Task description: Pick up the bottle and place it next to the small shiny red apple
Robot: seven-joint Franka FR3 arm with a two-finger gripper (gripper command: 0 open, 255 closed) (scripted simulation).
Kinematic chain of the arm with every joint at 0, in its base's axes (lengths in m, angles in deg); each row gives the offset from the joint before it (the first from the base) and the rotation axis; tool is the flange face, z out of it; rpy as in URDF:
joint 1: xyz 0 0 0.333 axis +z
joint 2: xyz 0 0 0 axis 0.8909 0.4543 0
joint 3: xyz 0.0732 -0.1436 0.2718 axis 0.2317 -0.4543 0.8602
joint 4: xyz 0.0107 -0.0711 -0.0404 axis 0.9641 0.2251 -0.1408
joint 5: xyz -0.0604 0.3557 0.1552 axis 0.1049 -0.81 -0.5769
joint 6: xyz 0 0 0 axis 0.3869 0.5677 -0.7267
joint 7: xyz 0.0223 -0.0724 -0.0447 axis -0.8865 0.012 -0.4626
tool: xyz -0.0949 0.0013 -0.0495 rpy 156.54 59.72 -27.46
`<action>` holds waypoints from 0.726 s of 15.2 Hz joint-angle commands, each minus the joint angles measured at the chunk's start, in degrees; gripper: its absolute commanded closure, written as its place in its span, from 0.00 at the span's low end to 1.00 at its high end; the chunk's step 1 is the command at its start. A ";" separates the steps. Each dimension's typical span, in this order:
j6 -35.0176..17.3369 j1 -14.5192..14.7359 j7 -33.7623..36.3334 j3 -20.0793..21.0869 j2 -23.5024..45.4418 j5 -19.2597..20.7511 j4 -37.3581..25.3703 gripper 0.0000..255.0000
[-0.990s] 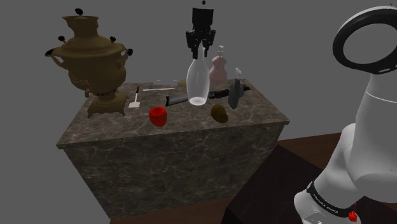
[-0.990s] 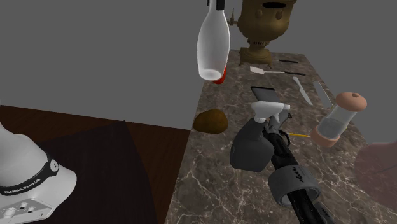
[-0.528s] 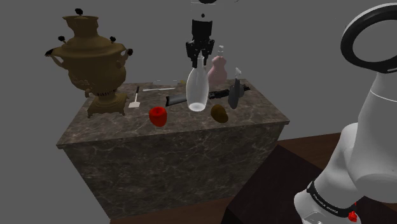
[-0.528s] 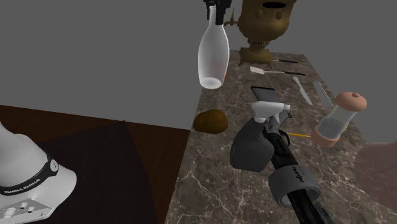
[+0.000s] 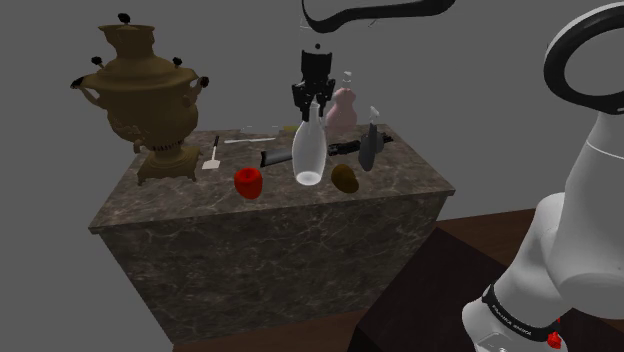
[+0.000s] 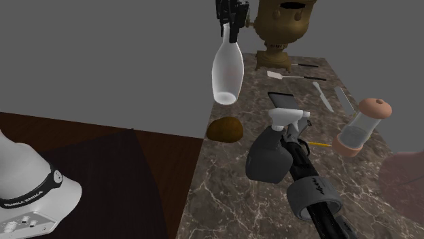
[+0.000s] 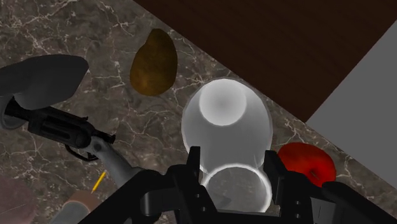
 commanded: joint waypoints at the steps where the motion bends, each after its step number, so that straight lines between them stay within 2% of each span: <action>1: -1.65 0.06 0.04 0.03 -0.15 0.02 1.73 1.00; 9: -7.96 0.18 -0.03 0.10 -0.23 0.00 8.13 1.00; 11: -7.96 0.18 -0.03 0.10 -0.23 0.00 8.13 1.00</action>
